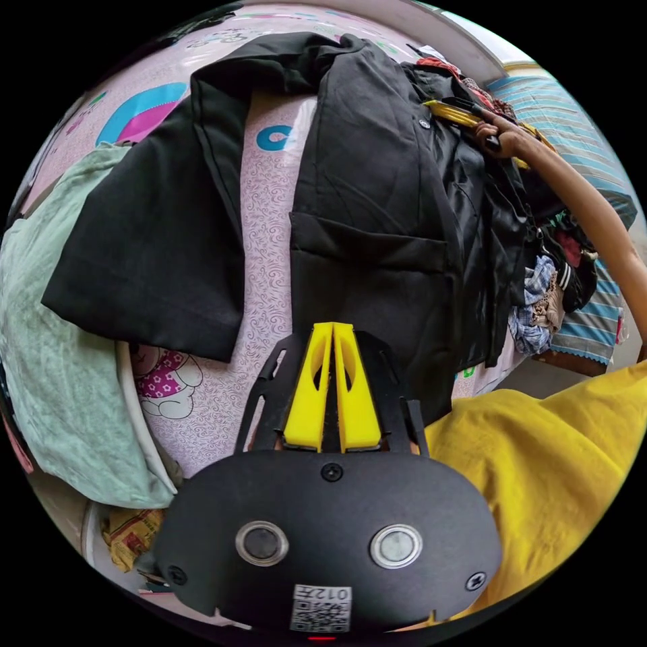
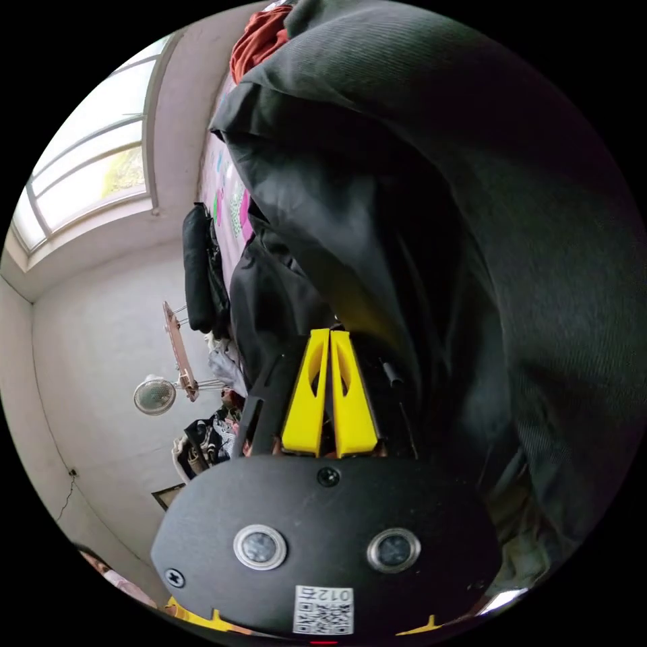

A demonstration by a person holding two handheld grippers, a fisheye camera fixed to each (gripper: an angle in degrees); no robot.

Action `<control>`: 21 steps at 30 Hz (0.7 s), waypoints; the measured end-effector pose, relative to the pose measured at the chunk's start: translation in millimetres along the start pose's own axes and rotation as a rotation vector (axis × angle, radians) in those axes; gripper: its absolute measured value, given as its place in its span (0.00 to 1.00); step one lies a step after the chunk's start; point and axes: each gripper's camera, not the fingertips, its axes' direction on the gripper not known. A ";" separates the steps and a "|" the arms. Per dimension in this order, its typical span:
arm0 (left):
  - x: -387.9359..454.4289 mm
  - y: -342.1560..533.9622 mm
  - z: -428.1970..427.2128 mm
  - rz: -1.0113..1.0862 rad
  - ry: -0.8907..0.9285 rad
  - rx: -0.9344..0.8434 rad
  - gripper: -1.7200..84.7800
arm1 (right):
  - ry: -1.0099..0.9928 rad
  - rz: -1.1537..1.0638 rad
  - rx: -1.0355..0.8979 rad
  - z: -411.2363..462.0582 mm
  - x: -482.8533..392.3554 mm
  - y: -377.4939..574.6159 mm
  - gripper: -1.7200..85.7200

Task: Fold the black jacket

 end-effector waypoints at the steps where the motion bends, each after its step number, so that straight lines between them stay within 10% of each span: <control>1: -2.7 -0.6 0.8 -0.008 0.017 0.003 0.02 | 0.007 -0.015 0.004 -2.6 -5.1 -1.6 0.04; 12: -8.4 -11.8 9.6 -0.031 0.065 0.003 0.02 | 0.553 -0.462 -0.024 -13.5 -144.0 -10.9 0.03; 21: -11.0 -17.7 14.1 0.002 0.066 0.010 0.02 | 0.335 -0.679 0.184 -112.0 -116.2 170.9 0.03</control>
